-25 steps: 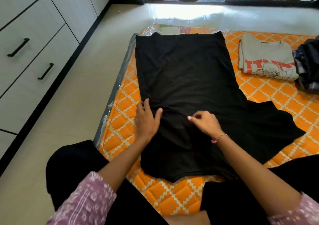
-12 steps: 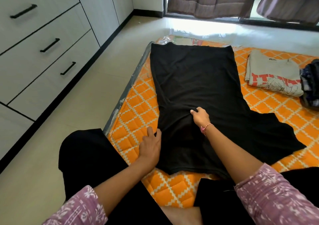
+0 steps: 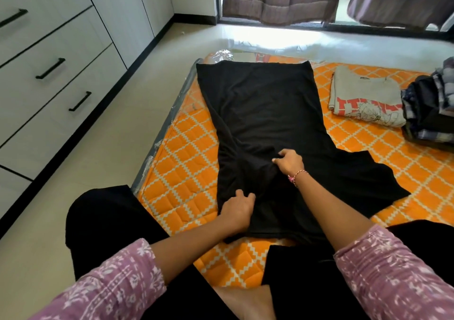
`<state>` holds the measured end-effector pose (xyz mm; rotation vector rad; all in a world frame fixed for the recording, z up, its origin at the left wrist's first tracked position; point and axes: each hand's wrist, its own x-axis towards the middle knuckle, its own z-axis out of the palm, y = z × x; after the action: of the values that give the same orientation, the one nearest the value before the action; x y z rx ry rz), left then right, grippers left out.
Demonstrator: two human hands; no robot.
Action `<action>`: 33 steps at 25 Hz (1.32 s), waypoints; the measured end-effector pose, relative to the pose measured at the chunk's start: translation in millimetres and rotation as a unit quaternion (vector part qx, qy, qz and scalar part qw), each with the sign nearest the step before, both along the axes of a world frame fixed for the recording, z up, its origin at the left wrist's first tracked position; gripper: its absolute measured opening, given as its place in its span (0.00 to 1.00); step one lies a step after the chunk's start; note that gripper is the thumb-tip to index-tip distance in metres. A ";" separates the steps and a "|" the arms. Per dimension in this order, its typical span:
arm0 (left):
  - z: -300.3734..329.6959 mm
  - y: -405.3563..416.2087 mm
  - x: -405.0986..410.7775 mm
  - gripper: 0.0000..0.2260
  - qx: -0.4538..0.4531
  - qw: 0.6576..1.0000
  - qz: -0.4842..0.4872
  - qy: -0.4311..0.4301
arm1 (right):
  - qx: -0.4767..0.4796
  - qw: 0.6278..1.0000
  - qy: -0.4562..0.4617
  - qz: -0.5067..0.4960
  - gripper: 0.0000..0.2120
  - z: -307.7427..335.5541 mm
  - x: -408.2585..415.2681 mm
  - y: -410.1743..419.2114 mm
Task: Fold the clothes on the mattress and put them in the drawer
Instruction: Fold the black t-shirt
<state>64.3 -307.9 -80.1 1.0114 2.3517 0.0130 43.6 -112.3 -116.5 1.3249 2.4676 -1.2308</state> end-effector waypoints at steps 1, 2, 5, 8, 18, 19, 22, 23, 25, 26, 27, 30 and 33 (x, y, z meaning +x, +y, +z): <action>0.4 1.3 -3.5 0.16 0.002 1.000 -0.002 -0.009 | 0.028 0.999 0.024 -0.014 0.17 2.0 1.0 5.5; 1.2 2.9 -6.0 0.16 -0.004 1.000 -0.010 -0.027 | 0.051 0.998 0.034 -0.023 0.15 2.9 3.7 12.1; -4.7 15.2 -14.2 0.16 -0.008 0.992 -0.023 -0.121 | 0.178 0.983 -0.038 0.001 0.14 -0.6 19.0 24.0; -18.7 32.6 -43.1 0.15 0.138 0.986 0.025 0.089 | 0.337 0.937 -0.034 0.083 0.21 -15.8 26.3 4.1; -82.6 18.3 -101.8 0.28 0.286 0.937 0.102 0.172 | 0.277 0.954 -0.057 0.103 0.33 -50.1 24.9 -20.0; -79.6 23.4 -121.2 0.26 0.337 0.912 0.193 0.131 | 0.282 0.954 -0.021 0.101 0.31 -43.4 1.3 -17.3; -60.1 49.4 -202.4 0.21 0.423 0.782 0.455 -0.053 | 0.233 0.956 0.074 0.160 0.24 -20.8 -86.1 -4.6; -53.3 60.4 -231.5 0.18 0.450 0.713 0.525 -0.117 | 0.202 0.957 0.097 0.182 0.23 -15.2 -116.3 1.1; -39.7 86.4 -289.6 0.13 0.505 0.556 0.609 -0.256 | 0.117 0.963 0.120 0.210 0.20 -7.6 -177.0 13.6; -34.9 96.7 -311.8 0.11 0.507 0.506 0.627 -0.305 | 0.062 0.969 0.127 0.201 0.19 -4.9 -202.2 17.0; -34.1 107.1 -334.7 0.10 0.491 0.493 0.636 -0.334 | 0.003 0.975 0.138 0.175 0.17 -4.6 -229.6 21.2; -32.7 130.5 -379.9 0.10 0.392 0.614 0.609 -0.314 | -0.143 0.969 0.185 0.084 0.13 -0.5 -290.5 27.3; -36.5 145.4 -413.5 0.08 0.359 0.759 0.528 -0.126 | -0.230 0.949 0.209 0.048 0.18 2.9 -336.5 36.6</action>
<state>-349.2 -162.5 -116.6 -0.2097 2.3337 1.4574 -292.9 -75.7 -113.6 0.8815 2.2194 -2.0734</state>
